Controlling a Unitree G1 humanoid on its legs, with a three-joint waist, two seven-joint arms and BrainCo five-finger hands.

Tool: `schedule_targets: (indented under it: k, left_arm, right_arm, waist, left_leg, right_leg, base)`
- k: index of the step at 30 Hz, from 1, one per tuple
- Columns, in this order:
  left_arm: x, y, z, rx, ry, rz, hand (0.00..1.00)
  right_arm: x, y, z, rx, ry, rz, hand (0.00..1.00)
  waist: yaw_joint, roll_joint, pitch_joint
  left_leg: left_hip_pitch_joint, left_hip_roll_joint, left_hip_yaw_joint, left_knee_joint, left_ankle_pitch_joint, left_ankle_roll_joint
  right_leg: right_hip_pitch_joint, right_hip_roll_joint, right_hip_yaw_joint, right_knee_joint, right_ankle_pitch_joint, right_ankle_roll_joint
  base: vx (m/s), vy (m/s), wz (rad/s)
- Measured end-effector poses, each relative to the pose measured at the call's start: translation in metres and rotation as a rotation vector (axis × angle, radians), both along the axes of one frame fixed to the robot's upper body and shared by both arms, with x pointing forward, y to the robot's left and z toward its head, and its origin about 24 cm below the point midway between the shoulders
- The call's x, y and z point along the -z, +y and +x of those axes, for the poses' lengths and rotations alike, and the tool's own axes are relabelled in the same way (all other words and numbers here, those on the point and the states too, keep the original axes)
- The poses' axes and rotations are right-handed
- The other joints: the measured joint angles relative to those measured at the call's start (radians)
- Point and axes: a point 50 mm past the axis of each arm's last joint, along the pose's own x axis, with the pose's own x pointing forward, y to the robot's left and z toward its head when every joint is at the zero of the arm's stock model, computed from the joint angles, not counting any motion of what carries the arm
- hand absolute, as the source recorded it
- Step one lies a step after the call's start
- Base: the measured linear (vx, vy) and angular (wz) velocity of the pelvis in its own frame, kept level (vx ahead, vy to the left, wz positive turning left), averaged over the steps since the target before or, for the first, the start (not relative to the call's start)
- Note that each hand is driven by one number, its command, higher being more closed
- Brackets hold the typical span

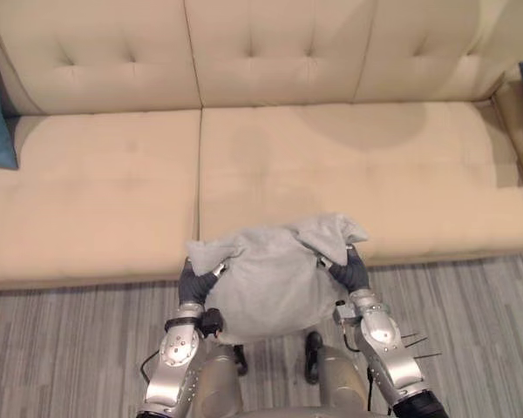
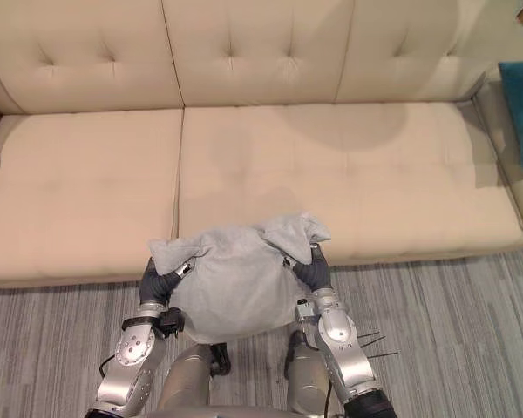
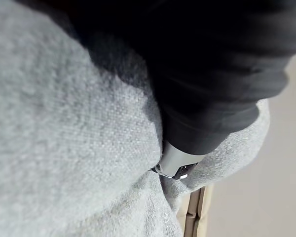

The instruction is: Pick up cushions and gather them together orderly.

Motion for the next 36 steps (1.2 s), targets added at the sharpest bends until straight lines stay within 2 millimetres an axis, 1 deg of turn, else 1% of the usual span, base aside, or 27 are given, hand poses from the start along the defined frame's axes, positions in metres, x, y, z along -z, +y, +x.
schedule_targets:
  k: [1, 3, 4, 5, 6, 7, 8, 9, 10, 11, 12, 13, 14, 15, 16, 17, 18, 19, 20, 21, 23, 27, 31, 33, 34, 35, 36]
  left_arm:
    - [0.000, 0.001, -0.001, 0.001, 0.002, 0.006, 1.00]
    - [-0.002, 0.002, 0.001, 0.004, -0.008, 0.013, 1.00]
    - [-0.003, 0.002, 0.004, 0.011, -0.016, 0.019, 1.00]
    - [-0.004, 0.001, 0.004, 0.015, -0.017, 0.023, 1.00]
    - [-0.004, 0.000, 0.005, 0.027, -0.019, 0.033, 1.00]
    - [-0.001, -0.005, 0.003, 0.049, -0.008, 0.038, 1.00]
    - [0.002, -0.008, 0.003, 0.054, 0.005, 0.029, 1.00]
    - [0.006, -0.011, 0.001, 0.049, 0.022, 0.013, 1.00]
    - [0.005, -0.012, 0.002, 0.047, 0.018, 0.007, 1.00]
    - [0.004, -0.014, 0.005, 0.047, 0.011, 0.000, 1.00]
    - [0.003, -0.017, 0.008, 0.050, 0.004, -0.011, 1.00]
    - [0.004, -0.019, 0.009, 0.055, 0.009, -0.017, 1.00]
    - [0.005, -0.023, 0.011, 0.073, 0.009, -0.025, 1.00]
    - [0.003, -0.025, 0.014, 0.079, -0.001, -0.031, 1.00]
    - [0.001, -0.027, 0.015, 0.084, -0.008, -0.037, 1.00]
    - [-0.002, -0.030, 0.019, 0.105, -0.024, -0.037, 1.00]
    - [-0.004, -0.032, 0.020, 0.113, -0.031, -0.036, 1.00]
    - [-0.006, -0.036, 0.022, 0.128, -0.042, -0.037, 1.00]
    - [-0.007, -0.039, 0.023, 0.132, -0.045, -0.038, 1.00]
    - [-0.010, -0.038, 0.026, 0.136, -0.058, -0.025, 1.00]
    - [-0.017, -0.034, 0.033, 0.145, -0.088, 0.008, 1.00]
    - [-0.027, -0.028, 0.040, 0.110, -0.129, 0.031, 1.00]
    - [-0.063, -0.030, 0.069, 0.077, -0.262, 0.055, 1.00]
    - [-0.092, -0.030, 0.093, 0.041, -0.359, 0.089, 1.00]
    - [-0.112, -0.030, 0.107, 0.015, -0.417, 0.114, 1.00]
    - [-0.123, -0.030, 0.113, -0.001, -0.449, 0.120, 1.00]
    - [-0.142, -0.028, 0.123, -0.032, -0.502, 0.126, 1.00]
  right_arm:
    - [0.000, 0.000, 0.000, -0.009, 0.001, -0.002, 1.00]
    - [0.000, 0.001, 0.000, -0.020, -0.002, -0.004, 1.00]
    - [0.000, -0.002, 0.000, -0.016, 0.000, -0.007, 1.00]
    - [0.000, -0.003, -0.001, -0.014, 0.002, -0.010, 1.00]
    - [0.002, -0.003, -0.002, -0.012, 0.009, -0.011, 1.00]
    - [0.005, -0.007, -0.006, 0.001, 0.025, -0.015, 1.00]
    - [0.006, -0.011, -0.007, 0.008, 0.031, -0.025, 1.00]
    - [0.006, -0.014, -0.007, 0.009, 0.033, -0.037, 1.00]
    - [0.004, -0.013, -0.006, 0.008, 0.023, -0.035, 1.00]
    - [0.001, -0.014, -0.005, 0.010, 0.010, -0.036, 1.00]
    - [-0.004, -0.017, -0.006, 0.015, -0.008, -0.042, 1.00]
    - [-0.008, -0.020, -0.006, 0.018, -0.024, -0.051, 1.00]
    - [-0.015, -0.025, -0.005, 0.035, -0.058, -0.057, 1.00]
    - [-0.019, -0.026, -0.004, 0.042, -0.073, -0.058, 1.00]
    - [-0.024, -0.027, -0.002, 0.048, -0.101, -0.066, 1.00]
    - [-0.031, -0.030, 0.004, 0.061, -0.134, -0.074, 1.00]
    - [-0.033, -0.031, 0.005, 0.069, -0.143, -0.077, 1.00]
    - [-0.035, -0.034, 0.007, 0.087, -0.153, -0.085, 1.00]
    - [-0.035, -0.034, 0.007, 0.090, -0.154, -0.086, 1.00]
    - [-0.034, -0.034, 0.008, 0.106, -0.149, -0.070, 1.00]
    - [-0.034, -0.031, 0.008, 0.120, -0.153, -0.044, 1.00]
    - [-0.041, -0.020, 0.019, 0.120, -0.177, -0.018, 1.00]
    - [-0.069, -0.014, 0.050, 0.158, -0.279, -0.008, 1.00]
    - [-0.095, -0.011, 0.075, 0.186, -0.354, 0.000, 1.00]
    - [-0.112, -0.009, 0.089, 0.208, -0.397, 0.007, 1.00]
    - [-0.122, -0.007, 0.095, 0.216, -0.425, 0.012, 1.00]
    - [-0.140, -0.003, 0.104, 0.226, -0.473, 0.017, 1.00]
  waist:
    - [-0.004, 0.001, 0.001]
    - [-0.002, 0.000, 0.000]
    - [-0.010, 0.000, 0.000]
    - [-0.021, 0.000, 0.000]
    - [-0.038, -0.002, -0.001]
    - [-0.053, -0.001, -0.006]
    - [-0.055, 0.018, -0.011]
    - [-0.053, 0.049, -0.027]
    - [-0.048, 0.051, -0.028]
    - [-0.038, 0.052, -0.028]
    - [-0.028, 0.051, -0.028]
    - [-0.021, 0.053, -0.029]
    - [-0.027, 0.054, -0.030]
    - [-0.026, 0.054, -0.030]
    - [-0.025, 0.054, -0.030]
    - [-0.025, 0.057, -0.032]
    - [-0.025, 0.060, -0.034]
    - [-0.025, 0.080, -0.045]
    - [-0.025, 0.098, -0.055]
    - [-0.027, 0.098, -0.069]
    - [-0.028, 0.085, -0.076]
    - [-0.018, 0.083, -0.077]
    - [-0.023, 0.082, -0.076]
    - [-0.026, 0.079, -0.073]
    - [-0.025, 0.066, -0.057]
    - [-0.025, 0.061, -0.047]
    - [-0.025, 0.058, -0.028]
  left_leg:
    - [0.029, -0.005, -0.003, -0.006, -0.016, -0.002]
    - [0.040, -0.006, -0.012, -0.010, -0.029, -0.002]
    - [0.051, -0.014, -0.033, -0.024, -0.035, -0.011]
    - [0.056, -0.021, -0.045, -0.028, -0.036, -0.013]
    - [0.068, -0.028, -0.064, -0.022, -0.048, -0.030]
    - [0.090, -0.037, -0.101, 0.007, -0.075, -0.064]
    - [0.097, -0.024, -0.114, 0.013, -0.083, -0.073]
    - [0.092, -0.001, -0.125, 0.043, -0.072, -0.105]
    - [0.066, 0.016, -0.137, 0.107, -0.042, -0.145]
    - [0.034, 0.028, -0.147, 0.191, 0.004, -0.158]
    - [-0.003, 0.042, -0.150, 0.299, 0.073, -0.154]
    - [-0.033, 0.054, -0.149, 0.364, 0.076, -0.148]
    - [-0.060, 0.059, -0.128, 0.409, 0.062, -0.133]
    - [-0.069, 0.062, -0.115, 0.406, 0.053, -0.118]
    - [-0.081, 0.065, -0.094, 0.378, 0.042, -0.101]
    - [-0.102, 0.064, -0.071, 0.286, 0.034, -0.087]
    - [-0.106, 0.064, -0.061, 0.219, 0.037, -0.088]
    - [-0.087, 0.066, -0.047, 0.044, 0.103, -0.092]
    - [-0.086, 0.071, -0.049, -0.016, 0.177, -0.085]
    - [-0.069, 0.070, -0.043, -0.045, 0.155, -0.089]
    - [-0.057, 0.032, -0.022, -0.094, 0.161, -0.080]
    - [-0.057, 0.013, 0.023, -0.137, 0.169, -0.068]
    - [-0.110, 0.012, 0.037, -0.186, 0.208, -0.057]
    - [-0.142, 0.002, 0.036, -0.227, 0.250, -0.053]
    - [-0.142, -0.005, 0.037, -0.247, 0.269, -0.053]
    - [-0.146, -0.005, 0.037, -0.250, 0.276, -0.053]
    - [-0.156, -0.004, 0.032, -0.246, 0.282, -0.050]
  right_leg:
    - [-0.021, 0.008, 0.008, -0.022, -0.053, -0.001]
    - [-0.051, 0.036, 0.007, -0.159, -0.050, 0.007]
    - [-0.068, 0.059, 0.012, -0.310, -0.015, 0.031]
    - [-0.070, 0.065, 0.016, -0.373, 0.011, 0.037]
    - [-0.063, 0.077, 0.030, -0.459, 0.072, 0.051]
    - [-0.056, 0.079, 0.062, -0.446, 0.184, 0.061]
    - [-0.056, 0.084, 0.048, -0.416, 0.168, 0.077]
    - [-0.048, 0.103, 0.021, -0.393, 0.136, 0.048]
    - [-0.042, 0.112, 0.011, -0.378, 0.118, 0.037]
    - [-0.026, 0.122, 0.008, -0.379, 0.107, 0.026]
    - [0.009, 0.127, 0.011, -0.399, 0.099, 0.014]
    - [0.048, 0.127, 0.012, -0.431, 0.096, 0.009]
    - [0.112, 0.125, 0.019, -0.488, 0.096, 0.009]
    - [0.132, 0.124, 0.026, -0.507, 0.096, 0.009]
    - [0.149, 0.122, 0.037, -0.523, 0.096, 0.009]
    - [0.163, 0.116, 0.044, -0.538, 0.096, 0.009]
    - [0.163, 0.115, 0.044, -0.538, 0.096, 0.009]
    - [0.164, 0.124, 0.046, -0.539, 0.094, 0.013]
    - [0.163, 0.136, 0.049, -0.540, 0.091, 0.019]
    - [0.164, 0.141, 0.075, -0.544, 0.077, 0.041]
    - [0.160, 0.109, 0.099, -0.577, 0.095, 0.058]
    - [0.150, 0.094, 0.141, -0.650, 0.142, 0.056]
    - [0.066, 0.097, 0.157, -0.660, 0.199, 0.035]
    - [0.018, 0.098, 0.155, -0.660, 0.229, 0.036]
    - [0.008, 0.094, 0.156, -0.660, 0.230, 0.038]
    - [0.002, 0.093, 0.157, -0.658, 0.230, 0.038]
    - [-0.003, 0.092, 0.156, -0.658, 0.231, 0.038]
  base:
    - [0.16, 0.047, 0.21]
    - [0.19, 0.001, 0.23]
    - [0.20, -0.039, 0.42]
    - [0.34, -0.101, 0.72]
    - [0.46, -0.178, 0.96]
    - [0.49, -0.216, 0.93]
    - [0.46, -0.182, 0.67]
    - [0.37, -0.124, 0.24]
    - [0.45, -0.166, 0.08]
    - [0.42, -0.207, -0.09]
    - [0.48, -0.228, -0.15]
    - [0.45, -0.156, -0.15]
    - [0.34, -0.079, -0.09]
    - [0.29, -0.016, -0.16]
    - [0.22, 0.036, -0.28]
    - [0.23, 0.084, -0.31]
    - [0.18, 0.135, -0.36]
    - [0.14, 0.151, -0.29]
    - [0.15, 0.209, -0.39]
    - [0.12, 0.173, -0.20]
    - [0.10, 0.177, -0.10]
    - [0.03, 0.103, -0.29]
    - [-0.05, 0.022, -0.17]
    - [-0.10, 0.027, 0.03]
    - [-0.12, 0.024, 0.05]
    - [-0.17, -0.011, 0.05]
    - [-0.20, -0.044, 0.08]
